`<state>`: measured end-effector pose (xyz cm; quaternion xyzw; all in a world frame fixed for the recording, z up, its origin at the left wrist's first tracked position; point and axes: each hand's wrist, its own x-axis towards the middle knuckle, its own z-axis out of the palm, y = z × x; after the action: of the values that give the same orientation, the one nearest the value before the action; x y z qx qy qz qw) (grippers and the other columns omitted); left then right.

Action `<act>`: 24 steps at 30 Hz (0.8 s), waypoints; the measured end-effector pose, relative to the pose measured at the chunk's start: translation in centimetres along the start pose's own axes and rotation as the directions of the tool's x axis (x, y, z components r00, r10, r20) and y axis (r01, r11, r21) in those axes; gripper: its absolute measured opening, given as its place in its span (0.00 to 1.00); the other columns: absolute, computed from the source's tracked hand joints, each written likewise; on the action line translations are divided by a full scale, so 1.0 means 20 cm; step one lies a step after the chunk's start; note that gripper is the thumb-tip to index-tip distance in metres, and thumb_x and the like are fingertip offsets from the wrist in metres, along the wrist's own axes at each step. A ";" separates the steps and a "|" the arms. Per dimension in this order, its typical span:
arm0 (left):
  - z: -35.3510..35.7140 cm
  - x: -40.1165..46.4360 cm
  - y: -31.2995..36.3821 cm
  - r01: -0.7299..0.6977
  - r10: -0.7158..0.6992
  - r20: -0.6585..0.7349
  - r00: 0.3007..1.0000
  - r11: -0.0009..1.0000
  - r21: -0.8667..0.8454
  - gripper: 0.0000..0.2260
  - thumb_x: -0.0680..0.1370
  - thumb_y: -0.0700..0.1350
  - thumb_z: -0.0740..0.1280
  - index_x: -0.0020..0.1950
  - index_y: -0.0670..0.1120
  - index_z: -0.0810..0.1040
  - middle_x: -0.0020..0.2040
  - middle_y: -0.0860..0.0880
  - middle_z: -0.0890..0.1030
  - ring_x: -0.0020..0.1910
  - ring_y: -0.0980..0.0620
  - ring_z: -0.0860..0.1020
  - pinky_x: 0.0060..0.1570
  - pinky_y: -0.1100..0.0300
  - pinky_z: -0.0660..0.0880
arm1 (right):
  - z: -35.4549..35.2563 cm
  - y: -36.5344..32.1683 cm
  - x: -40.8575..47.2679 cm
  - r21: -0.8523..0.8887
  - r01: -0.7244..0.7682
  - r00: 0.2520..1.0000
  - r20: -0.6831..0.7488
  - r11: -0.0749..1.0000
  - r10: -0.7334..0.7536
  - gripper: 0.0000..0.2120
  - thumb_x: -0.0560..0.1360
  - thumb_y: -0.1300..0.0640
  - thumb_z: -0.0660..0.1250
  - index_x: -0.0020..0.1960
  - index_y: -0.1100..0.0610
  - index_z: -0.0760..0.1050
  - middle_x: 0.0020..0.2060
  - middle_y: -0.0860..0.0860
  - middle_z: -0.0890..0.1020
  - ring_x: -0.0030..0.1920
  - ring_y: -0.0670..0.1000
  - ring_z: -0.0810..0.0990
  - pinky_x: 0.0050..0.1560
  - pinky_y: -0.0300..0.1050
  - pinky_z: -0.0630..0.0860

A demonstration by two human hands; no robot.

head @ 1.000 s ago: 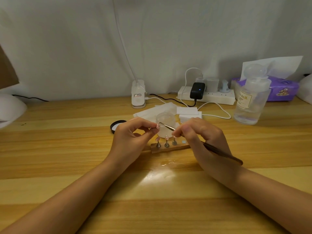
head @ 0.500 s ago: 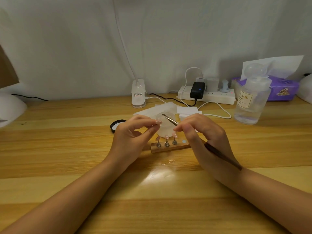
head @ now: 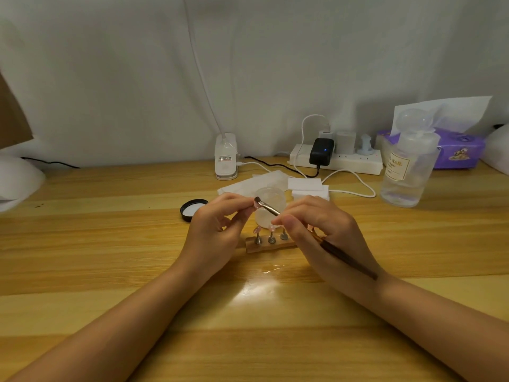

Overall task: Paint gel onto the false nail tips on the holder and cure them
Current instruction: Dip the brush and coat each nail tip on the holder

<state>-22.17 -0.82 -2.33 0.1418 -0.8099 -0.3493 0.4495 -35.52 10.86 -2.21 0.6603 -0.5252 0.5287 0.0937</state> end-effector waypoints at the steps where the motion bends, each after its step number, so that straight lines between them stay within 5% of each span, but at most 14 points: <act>1: 0.00 0.00 0.00 0.002 -0.002 0.002 1.000 1.000 0.002 0.16 0.74 0.32 0.65 0.50 0.54 0.78 0.45 0.52 0.80 0.46 0.50 0.79 0.39 0.48 0.76 | 0.00 0.00 0.00 0.007 -0.008 1.000 0.000 1.000 0.008 0.14 0.76 0.55 0.58 0.43 0.60 0.81 0.38 0.50 0.81 0.40 0.48 0.79 0.41 0.46 0.74; 6: 0.00 0.00 0.00 0.014 -0.014 0.004 1.000 1.000 0.009 0.15 0.74 0.33 0.65 0.52 0.52 0.78 0.46 0.50 0.81 0.48 0.51 0.79 0.42 0.46 0.76 | 0.00 -0.01 -0.01 0.057 -0.038 0.997 -0.069 0.998 0.042 0.17 0.76 0.55 0.55 0.37 0.56 0.79 0.34 0.43 0.78 0.38 0.40 0.76 0.43 0.40 0.72; 12: 0.00 0.00 -0.01 0.010 -0.010 0.007 1.000 1.000 0.003 0.17 0.74 0.32 0.65 0.48 0.56 0.77 0.45 0.53 0.80 0.46 0.52 0.78 0.37 0.57 0.73 | 0.00 0.00 0.00 0.014 -0.057 0.998 -0.011 0.998 0.057 0.15 0.77 0.53 0.57 0.44 0.59 0.80 0.39 0.49 0.80 0.40 0.47 0.78 0.41 0.44 0.74; 16: 0.00 0.00 -0.02 0.010 -0.010 -0.002 1.000 1.000 0.003 0.16 0.74 0.33 0.65 0.49 0.55 0.78 0.46 0.52 0.81 0.48 0.52 0.79 0.41 0.50 0.76 | 0.00 0.00 -0.01 0.038 -0.059 0.998 -0.009 0.998 0.059 0.16 0.77 0.52 0.56 0.40 0.57 0.80 0.36 0.47 0.81 0.39 0.48 0.79 0.42 0.50 0.73; 24: 0.00 0.00 -0.02 0.004 -0.004 -0.009 1.000 1.000 0.005 0.17 0.74 0.33 0.66 0.48 0.57 0.78 0.46 0.55 0.81 0.47 0.50 0.79 0.40 0.44 0.76 | 0.00 -0.01 0.00 0.037 -0.071 0.997 -0.011 0.997 0.072 0.17 0.77 0.50 0.56 0.44 0.59 0.79 0.39 0.50 0.80 0.41 0.49 0.78 0.42 0.46 0.74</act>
<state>-22.22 -1.16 -2.61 0.1461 -0.8084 -0.3474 0.4522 -35.39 10.89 -2.09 0.6394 -0.5381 0.5453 0.0659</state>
